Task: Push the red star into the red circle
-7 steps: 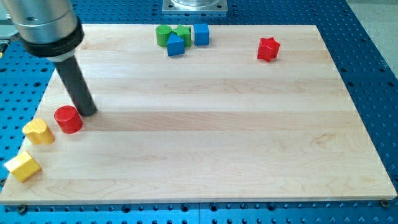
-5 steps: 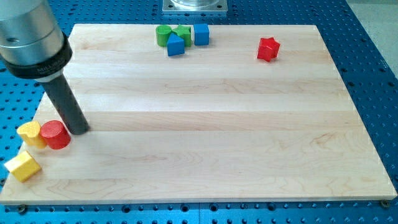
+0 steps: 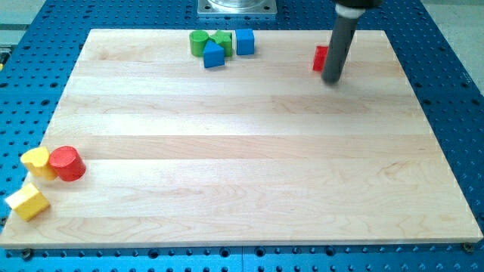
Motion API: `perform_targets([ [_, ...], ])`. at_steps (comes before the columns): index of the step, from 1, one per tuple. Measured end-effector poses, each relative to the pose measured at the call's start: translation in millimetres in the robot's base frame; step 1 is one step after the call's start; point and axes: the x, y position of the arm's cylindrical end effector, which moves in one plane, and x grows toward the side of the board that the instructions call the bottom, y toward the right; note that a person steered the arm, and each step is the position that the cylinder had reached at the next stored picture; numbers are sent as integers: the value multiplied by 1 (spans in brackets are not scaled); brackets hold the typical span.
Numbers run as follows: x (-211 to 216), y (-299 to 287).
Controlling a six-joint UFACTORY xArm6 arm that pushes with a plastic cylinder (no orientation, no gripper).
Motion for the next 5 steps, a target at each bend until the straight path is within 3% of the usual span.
perform_targets([
  [3, -99, 39],
  [4, -17, -73],
  [5, 98, -207],
])
